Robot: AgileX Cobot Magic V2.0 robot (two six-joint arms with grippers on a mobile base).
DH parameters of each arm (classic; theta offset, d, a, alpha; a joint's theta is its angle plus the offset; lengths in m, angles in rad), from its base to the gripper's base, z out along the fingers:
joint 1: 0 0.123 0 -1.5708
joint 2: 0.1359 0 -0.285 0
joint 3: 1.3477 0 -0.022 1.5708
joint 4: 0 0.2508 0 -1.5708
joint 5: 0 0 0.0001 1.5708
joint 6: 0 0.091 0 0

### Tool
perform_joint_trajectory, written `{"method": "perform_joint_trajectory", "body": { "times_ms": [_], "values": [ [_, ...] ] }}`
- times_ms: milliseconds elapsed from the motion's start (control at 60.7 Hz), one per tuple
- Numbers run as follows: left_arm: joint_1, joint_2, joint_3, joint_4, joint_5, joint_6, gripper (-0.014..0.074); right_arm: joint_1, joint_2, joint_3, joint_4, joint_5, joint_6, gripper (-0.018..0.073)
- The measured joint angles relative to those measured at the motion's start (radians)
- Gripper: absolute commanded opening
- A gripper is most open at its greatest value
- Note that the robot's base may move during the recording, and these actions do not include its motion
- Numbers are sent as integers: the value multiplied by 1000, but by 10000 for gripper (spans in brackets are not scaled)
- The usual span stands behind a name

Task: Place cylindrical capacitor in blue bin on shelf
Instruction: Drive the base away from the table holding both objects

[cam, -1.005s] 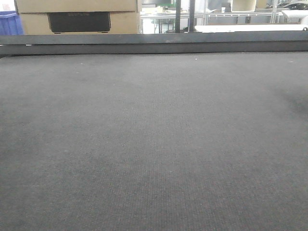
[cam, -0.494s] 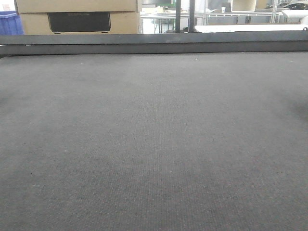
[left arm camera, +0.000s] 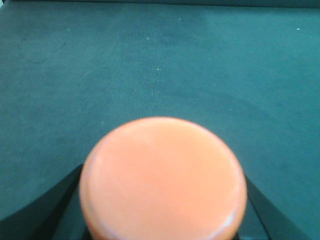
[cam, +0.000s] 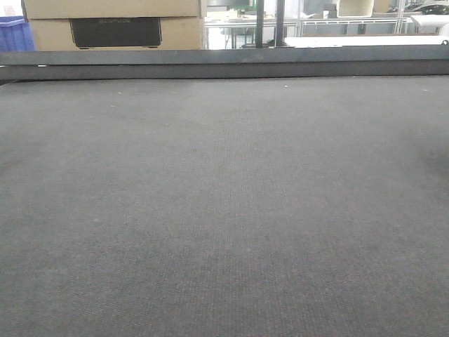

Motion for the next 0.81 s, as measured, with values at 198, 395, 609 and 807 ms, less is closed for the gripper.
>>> {"method": "perform_joint_trajectory", "body": {
  "times_ms": [198, 395, 609, 807],
  "values": [
    [0, -153, 0, -2, 146, 2, -111, 66, -154, 0, 4, 55, -8, -48],
    [0, -257, 0, 25, 255, 5, -111, 124, -306, 0, 5, 109, -12, -48],
    [0, -292, 0, 31, 325, 5, -111, 128, -432, 0, -2, 173, -12, -48],
    [0, -292, 0, 33, 329, 5, -111, 128, -459, 0, -2, 180, -12, -48]
  ]
}}
